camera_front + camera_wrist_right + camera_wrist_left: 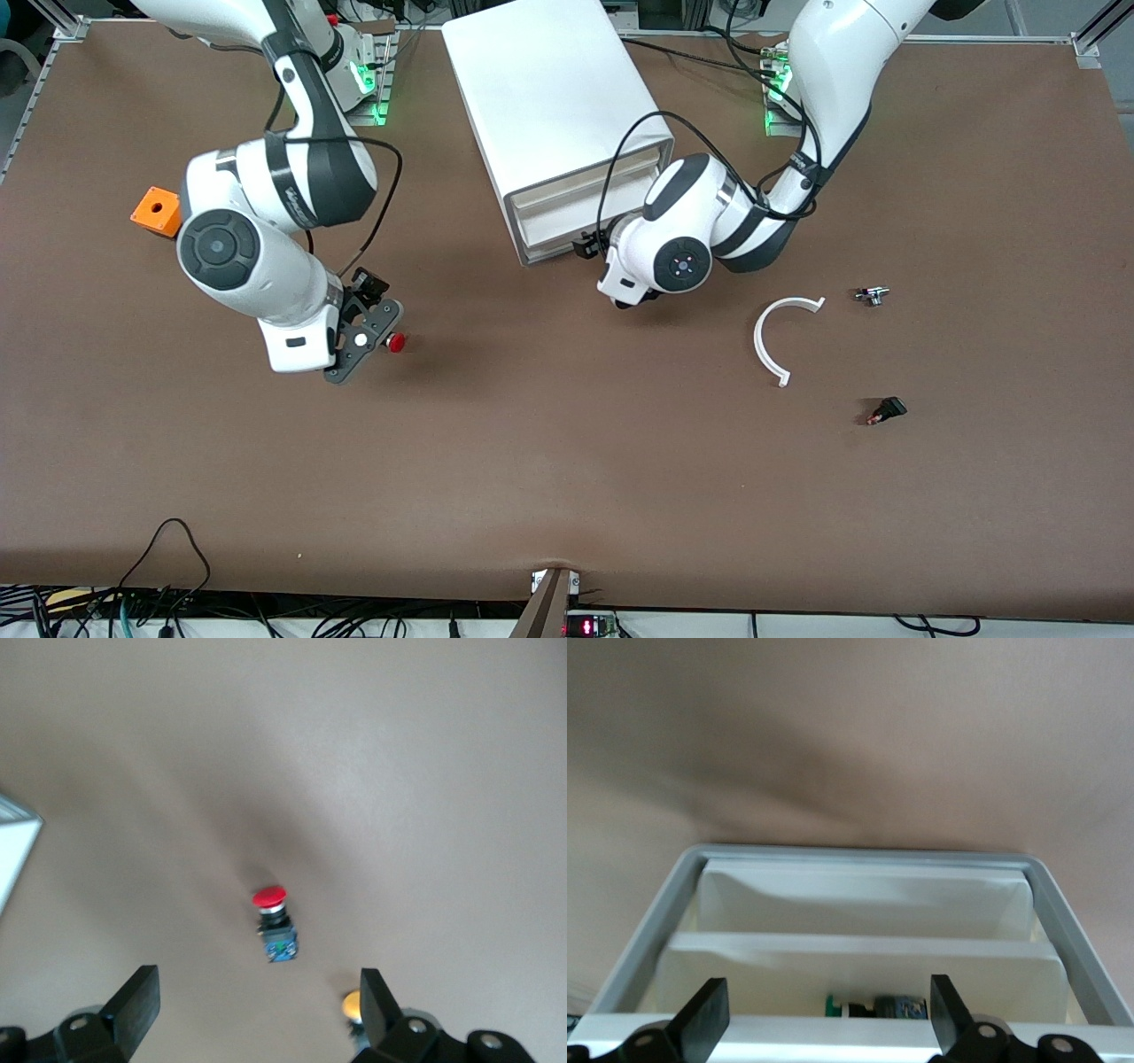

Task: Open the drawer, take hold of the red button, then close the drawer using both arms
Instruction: 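Lower the red button onto the table with the right gripper and release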

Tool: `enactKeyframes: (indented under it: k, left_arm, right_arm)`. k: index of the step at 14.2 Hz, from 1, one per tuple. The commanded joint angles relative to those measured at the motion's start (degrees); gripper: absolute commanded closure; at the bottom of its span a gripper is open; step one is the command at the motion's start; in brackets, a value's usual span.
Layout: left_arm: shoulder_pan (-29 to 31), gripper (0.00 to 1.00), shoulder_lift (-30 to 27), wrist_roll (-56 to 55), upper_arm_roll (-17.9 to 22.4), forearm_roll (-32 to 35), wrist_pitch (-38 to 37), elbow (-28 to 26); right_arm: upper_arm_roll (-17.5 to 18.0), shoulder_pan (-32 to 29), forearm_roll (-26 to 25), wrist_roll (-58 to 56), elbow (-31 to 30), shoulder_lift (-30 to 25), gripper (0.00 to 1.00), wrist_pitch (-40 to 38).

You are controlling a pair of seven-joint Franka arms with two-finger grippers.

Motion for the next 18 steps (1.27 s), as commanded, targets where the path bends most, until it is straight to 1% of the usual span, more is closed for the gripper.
enactKeyframes:
  k: [1, 3, 4, 7, 8, 9, 11, 13, 14, 16, 17, 18]
  left_arm:
    - [0.33, 0.00, -2.44, -1.40, -0.79, -1.06, -0.92, -2.11]
    - [0.33, 0.00, -2.35, -1.40, -1.24, -1.06, -1.01, -2.11]
    - [0.24, 0.00, -2.35, -1.49, -1.24, -1.06, -1.01, -2.20]
    - [0.15, 0.00, -2.17, -1.58, -1.32, -1.06, -0.93, -2.73]
    - [0.24, 0.00, -2.17, -1.58, -1.41, -1.06, -0.92, -2.82]
    - [0.15, 0.00, -2.17, -1.58, -1.41, -1.06, -0.92, -2.82]
    - [0.15, 0.00, -2.17, -1.49, -1.41, -1.06, -0.92, -2.82]
    - [0.15, 0.00, -2.08, -1.58, -1.41, -1.06, -0.84, -2.82]
    - [-0.02, 0.00, -2.00, -1.58, -1.41, -1.06, -0.84, -2.82]
    - [-0.29, 0.00, -2.00, -1.58, -1.41, -1.06, -0.84, -2.82]
    - [-0.29, 0.00, -1.91, -1.58, -1.41, -1.06, -0.84, -2.82]
    - [-0.29, 0.00, -2.00, -1.58, -1.41, -1.06, -0.84, -2.82]
  right_arm:
    - [0.88, -0.52, 0.79, 8.85, 5.25, 0.49, 0.00, -6.45]
    - [1.58, -0.78, 0.44, 11.42, 6.23, -1.35, 0.00, -8.75]
    - [2.54, -1.83, 0.17, 11.60, 6.14, -2.84, 0.00, -9.80]
    - [5.44, -8.14, 0.08, 11.16, 5.27, -6.10, 0.00, -12.88]
    - [5.54, -9.56, -0.27, 11.16, 4.57, -7.15, 0.00, -13.58]
    - [5.63, -11.14, -1.49, 11.16, 3.52, -8.29, 0.00, -13.85]
    - [7.64, -15.18, -4.65, 11.16, -0.52, -11.97, 0.00, -13.07]
    - [8.87, -19.05, -5.37, 11.16, -3.34, -15.23, 0.00, -13.32]
    - [8.88, -19.50, -5.37, 11.25, -4.39, -16.64, 0.00, -13.59]
    - [8.36, -19.68, -5.89, 11.86, -3.88, -17.27, 0.00, -14.64]
    - [7.83, -19.68, -5.81, 11.95, -3.01, -17.27, 0.00, -15.95]
    - [6.43, -19.68, -5.72, 11.95, -1.78, -17.44, 0.00, -17.62]
